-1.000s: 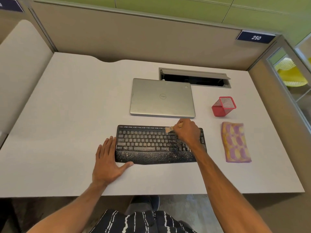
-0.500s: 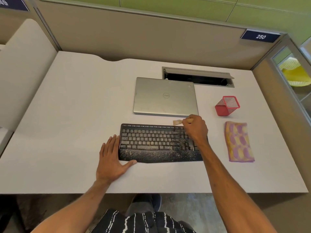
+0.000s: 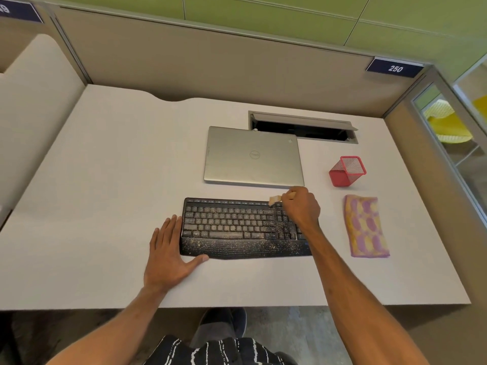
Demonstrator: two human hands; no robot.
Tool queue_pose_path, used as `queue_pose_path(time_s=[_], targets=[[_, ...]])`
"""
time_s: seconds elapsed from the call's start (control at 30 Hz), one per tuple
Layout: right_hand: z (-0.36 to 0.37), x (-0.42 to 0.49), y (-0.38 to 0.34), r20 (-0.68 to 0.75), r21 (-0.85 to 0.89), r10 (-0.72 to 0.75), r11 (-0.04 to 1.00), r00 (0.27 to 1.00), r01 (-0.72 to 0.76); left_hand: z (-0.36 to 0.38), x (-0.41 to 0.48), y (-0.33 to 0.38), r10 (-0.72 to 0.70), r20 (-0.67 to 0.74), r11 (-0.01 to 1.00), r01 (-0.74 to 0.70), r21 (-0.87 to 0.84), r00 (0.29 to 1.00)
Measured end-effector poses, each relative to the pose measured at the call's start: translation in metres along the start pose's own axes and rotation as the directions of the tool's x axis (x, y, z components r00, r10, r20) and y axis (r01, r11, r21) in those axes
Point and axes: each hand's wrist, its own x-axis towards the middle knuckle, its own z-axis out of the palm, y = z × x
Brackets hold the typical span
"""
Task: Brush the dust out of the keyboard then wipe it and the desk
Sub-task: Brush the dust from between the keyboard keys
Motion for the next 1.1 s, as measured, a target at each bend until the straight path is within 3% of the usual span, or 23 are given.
queue_pose_path(time_s=[0.1,0.23,0.43,0.53,0.67,1.1], targets=[[-0.003,0.002,0.006,0.013,0.054,-0.005,0.999,1.0,0.004,0.0,0.0,-0.001,0.002,-0.004,1.0,-0.002,-0.002,1.0],[-0.005,0.001,0.014,0.1,-0.048,-0.079,0.995,0.992,0.085,0.0,0.0,0.0,-0.001,0.001,1.0,0.001,0.005,1.0],[-0.007,0.002,0.015,-0.035,-0.106,-0.151,0.983,0.988,0.147,0.0,0.0,0.0,0.0,-0.007,1.0,0.0,0.005,1.0],[-0.009,0.002,0.014,-0.077,-0.05,-0.119,0.992,0.99,0.115,0.0,0.0,0.001,-0.001,-0.008,1.0,0.001,0.004,1.0],[-0.012,0.003,0.017,0.01,-0.033,-0.053,0.998,0.999,0.053,0.0,0.0,0.0,0.001,-0.005,1.0,-0.002,-0.004,1.0],[-0.007,0.008,0.015,-0.005,-0.041,-0.066,0.997,0.998,0.066,0.0,0.001,0.0,-0.002,0.001,1.0,0.002,-0.011,1.0]])
